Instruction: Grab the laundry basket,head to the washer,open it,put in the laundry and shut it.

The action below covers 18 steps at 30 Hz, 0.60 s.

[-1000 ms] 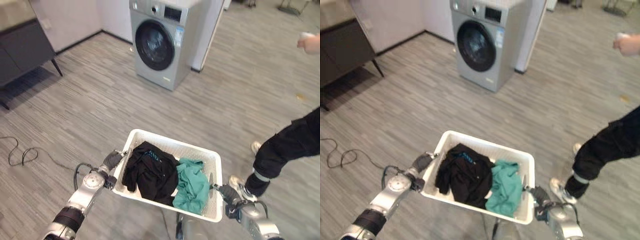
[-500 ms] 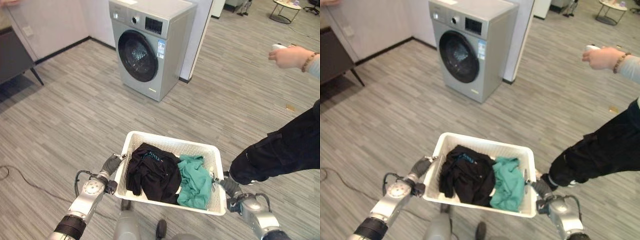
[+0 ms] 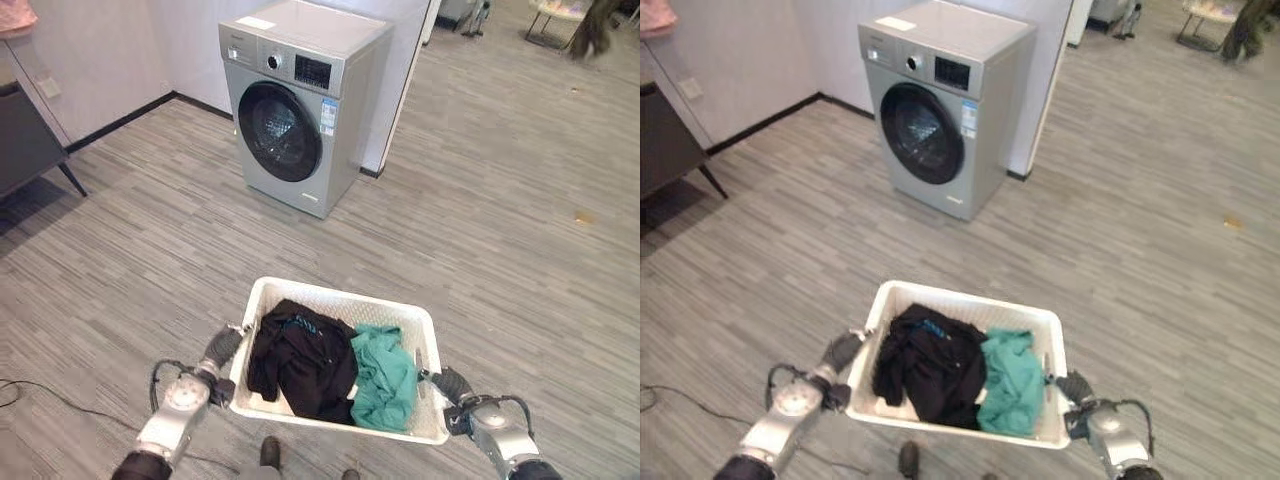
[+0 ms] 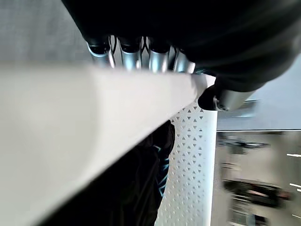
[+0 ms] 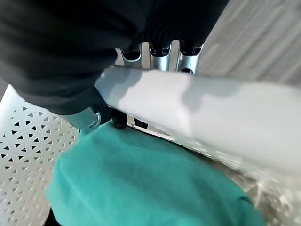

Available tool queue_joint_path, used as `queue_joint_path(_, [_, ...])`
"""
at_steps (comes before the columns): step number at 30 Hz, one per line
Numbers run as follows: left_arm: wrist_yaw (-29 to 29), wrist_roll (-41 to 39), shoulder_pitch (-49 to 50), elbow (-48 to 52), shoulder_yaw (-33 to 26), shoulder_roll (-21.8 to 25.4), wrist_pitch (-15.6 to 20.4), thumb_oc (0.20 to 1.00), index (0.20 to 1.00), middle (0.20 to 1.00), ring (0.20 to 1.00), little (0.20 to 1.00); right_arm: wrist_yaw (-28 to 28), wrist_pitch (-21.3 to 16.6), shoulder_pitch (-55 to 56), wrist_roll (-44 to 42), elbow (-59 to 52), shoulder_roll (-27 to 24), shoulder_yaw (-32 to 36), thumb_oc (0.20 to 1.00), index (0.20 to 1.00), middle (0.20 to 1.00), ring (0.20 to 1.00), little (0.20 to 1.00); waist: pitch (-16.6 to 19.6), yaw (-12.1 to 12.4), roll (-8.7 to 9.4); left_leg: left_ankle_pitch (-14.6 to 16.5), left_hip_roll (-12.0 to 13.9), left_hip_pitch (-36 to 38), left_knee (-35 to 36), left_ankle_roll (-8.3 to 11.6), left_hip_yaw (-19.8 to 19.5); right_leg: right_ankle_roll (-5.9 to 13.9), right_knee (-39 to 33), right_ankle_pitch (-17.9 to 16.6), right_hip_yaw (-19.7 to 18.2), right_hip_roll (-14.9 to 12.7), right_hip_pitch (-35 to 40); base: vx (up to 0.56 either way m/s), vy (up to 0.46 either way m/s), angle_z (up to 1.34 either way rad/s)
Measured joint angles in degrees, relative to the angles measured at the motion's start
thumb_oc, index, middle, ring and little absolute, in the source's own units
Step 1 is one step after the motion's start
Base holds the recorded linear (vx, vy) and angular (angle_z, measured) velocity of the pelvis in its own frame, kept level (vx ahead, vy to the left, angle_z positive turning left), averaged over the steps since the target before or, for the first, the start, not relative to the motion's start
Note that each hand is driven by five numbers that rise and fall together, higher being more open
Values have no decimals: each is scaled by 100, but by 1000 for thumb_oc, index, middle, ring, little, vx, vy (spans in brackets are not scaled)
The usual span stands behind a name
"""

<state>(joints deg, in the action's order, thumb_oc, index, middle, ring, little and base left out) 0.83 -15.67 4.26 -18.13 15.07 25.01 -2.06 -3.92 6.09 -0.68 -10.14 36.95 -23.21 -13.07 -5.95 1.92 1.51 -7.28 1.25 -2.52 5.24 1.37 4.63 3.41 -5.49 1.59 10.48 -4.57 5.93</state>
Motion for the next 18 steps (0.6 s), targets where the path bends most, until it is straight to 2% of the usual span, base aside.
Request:
queue_joint_path(1, [0, -1, 229, -1, -22, -62, -9, 200, 200, 200, 200, 200, 1, 1, 104, 37, -1, 0, -3, 200, 200, 200, 200, 200, 4, 11, -140, -2, 9, 1, -1, -2, -6, 1, -1, 0, 1, 13, 2, 20, -38, 1])
queue_joint_path(3, [3, -6, 391, 0, -22, -66, -5, 200, 200, 200, 200, 200, -7, 2, 191, 38, -13, -5, -6, 200, 200, 200, 200, 200, 17, 41, -254, -8, 49, 5, -3, 5, -29, -2, -1, 2, 4, 57, 11, 14, -91, 3])
queue_joint_path(6, [3, -11, 429, 3, -47, -78, 10, 200, 200, 200, 200, 200, -5, 1, 196, 37, -56, -16, -4, 200, 200, 200, 200, 200, -2, 74, -269, -18, 119, -74, -165, 25, -271, -33, 2, 10, 4, 136, 20, -31, -121, 3])
queue_joint_path(9, [4, -13, 313, 12, -63, -144, 48, 200, 200, 200, 200, 200, 14, -4, 194, 35, -247, -99, 60, 200, 200, 200, 200, 200, -170, 61, -253, 20, 219, -173, -444, 106, -433, -122, -1, 20, 92, 247, 89, 16, -134, 7])
queue_joint_path(11, [13, -13, 240, 15, -110, -169, 55, 200, 200, 200, 200, 200, 18, -8, 144, 34, -309, -130, 71, 200, 200, 200, 200, 200, -368, 110, -174, 110, 302, -380, -1019, 333, -601, -283, 4, 96, 104, 332, 153, -16, -87, 4])
queue_joint_path(12, [15, -26, 179, 17, -153, -172, 65, 200, 200, 200, 200, 200, 18, -9, 119, 34, -383, -144, 82, 200, 200, 200, 200, 200, -451, 134, -102, 108, 290, -641, -1484, 384, -717, -361, 46, 80, 112, 333, 113, -1, -36, -14])
queue_joint_path(13, [12, -22, 25, 76, -263, -194, 99, 200, 200, 200, 200, 200, 24, -16, 48, 33, -560, -175, 139, 200, 200, 200, 200, 200, -584, 258, 7, -68, 271, -1038, -2126, 655, -899, -460, 93, 28, 108, 313, 21, 112, -5, -36])
queue_joint_path(14, [12, -23, -56, 71, -280, -193, 87, 200, 200, 200, 200, 200, 26, -16, -75, 33, -703, -286, 141, 200, 200, 200, 200, 200, -614, 288, 4, -177, 284, -1302, -2531, 724, -932, -545, 126, -27, 128, 324, -67, 187, 58, -29])
queue_joint_path(15, [11, -23, -166, 69, -286, -202, 69, 200, 200, 200, 200, 200, 55, -4, -142, 35, -816, -364, 187, 200, 200, 200, 200, 200, -672, 218, 67, 31, 355, -1642, -2880, 441, -997, -572, 45, -43, 242, 312, -3, 329, 191, -12])
queue_joint_path(16, [11, -22, -229, 56, -302, -202, 61, 200, 200, 200, 200, 200, 96, 11, -181, 36, -884, -384, 187, 200, 200, 200, 200, 200, -692, 206, 101, 178, 437, -1693, -2802, 295, -938, -570, 6, -42, 298, 309, -10, 281, 213, 0])
queue_joint_path(17, [-2, -24, -227, 78, -326, -204, 81, 200, 200, 200, 200, 200, 126, 16, -192, 36, -1011, -426, 189, 200, 200, 200, 200, 200, -730, 212, 168, 275, 573, -1529, -2111, 291, -849, -555, 4, -40, 275, 285, 2, 303, 248, -1])
queue_joint_path(18, [-3, -23, -256, 68, -325, -197, 84, 200, 200, 200, 200, 200, 128, 17, -241, 37, -1056, -487, 180, 200, 200, 200, 200, 200, -730, 190, 168, 245, 724, -1370, -1260, 335, -859, -543, 16, -36, 278, 314, -18, 262, 229, 0])
